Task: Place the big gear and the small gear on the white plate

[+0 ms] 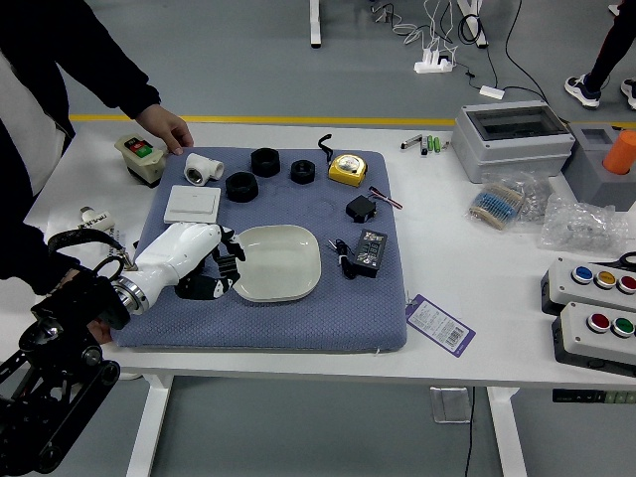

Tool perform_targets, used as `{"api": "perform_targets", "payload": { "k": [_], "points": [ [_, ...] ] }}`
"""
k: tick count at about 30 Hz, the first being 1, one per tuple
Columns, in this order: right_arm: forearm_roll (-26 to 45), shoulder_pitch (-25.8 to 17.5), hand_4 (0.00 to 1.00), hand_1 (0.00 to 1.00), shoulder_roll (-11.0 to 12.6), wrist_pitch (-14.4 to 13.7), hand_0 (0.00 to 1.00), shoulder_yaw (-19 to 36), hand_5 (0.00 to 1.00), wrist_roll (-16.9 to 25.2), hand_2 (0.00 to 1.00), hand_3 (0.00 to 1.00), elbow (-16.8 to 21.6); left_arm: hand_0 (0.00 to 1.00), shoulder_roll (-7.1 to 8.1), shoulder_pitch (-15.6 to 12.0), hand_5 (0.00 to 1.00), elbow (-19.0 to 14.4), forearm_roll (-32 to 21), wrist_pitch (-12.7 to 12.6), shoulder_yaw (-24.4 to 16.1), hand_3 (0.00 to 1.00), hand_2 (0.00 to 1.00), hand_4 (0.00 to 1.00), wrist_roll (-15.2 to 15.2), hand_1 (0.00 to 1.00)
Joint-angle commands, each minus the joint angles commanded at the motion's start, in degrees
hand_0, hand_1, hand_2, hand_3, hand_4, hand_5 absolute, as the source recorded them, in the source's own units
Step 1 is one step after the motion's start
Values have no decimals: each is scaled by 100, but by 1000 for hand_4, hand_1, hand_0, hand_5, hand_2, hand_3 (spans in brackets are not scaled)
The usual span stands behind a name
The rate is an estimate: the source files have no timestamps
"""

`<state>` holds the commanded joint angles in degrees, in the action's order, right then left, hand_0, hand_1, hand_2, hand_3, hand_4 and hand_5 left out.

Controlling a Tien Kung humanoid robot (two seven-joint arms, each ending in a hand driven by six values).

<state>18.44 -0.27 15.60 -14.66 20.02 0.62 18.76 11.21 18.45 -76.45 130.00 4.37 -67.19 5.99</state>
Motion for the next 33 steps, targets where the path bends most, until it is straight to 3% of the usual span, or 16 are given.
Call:
{"api": "perform_targets", "payload": {
  "k": [7,10,11,16,17,22,23,33],
  "points": [
    [18,22,832,729,4,-8,703,-46,691,-3,774,603,8,289,-328,490,2,685,-102,-538,686,492,438,28,408,392],
    [20,33,832,729,4,-16,703,-61,691,-2,774,603,12,289,-461,641,2,985,-57,-607,893,492,438,28,426,392],
    [24,34,833,729,4,-17,703,-63,693,-2,774,603,13,379,-485,663,2,1030,-45,-610,916,564,541,548,420,491],
    [23,46,833,729,11,-21,703,-68,693,3,774,603,14,379,-614,821,2,1319,0,-583,994,564,541,548,232,491],
    [24,46,835,729,12,-21,704,-68,694,3,775,603,14,518,-618,828,35,1332,0,-585,996,648,738,905,224,664],
    [26,45,835,729,18,-19,704,-70,694,6,775,603,16,518,-652,895,35,1481,0,-674,963,648,738,905,80,664],
    [25,45,835,729,18,-19,704,-70,695,6,774,603,16,630,-653,896,92,1485,0,-680,961,786,821,985,74,733],
    [37,0,835,730,13,-21,703,-82,695,13,774,603,15,668,-644,875,115,1419,0,-806,801,801,847,998,-61,767]
  ]
}}
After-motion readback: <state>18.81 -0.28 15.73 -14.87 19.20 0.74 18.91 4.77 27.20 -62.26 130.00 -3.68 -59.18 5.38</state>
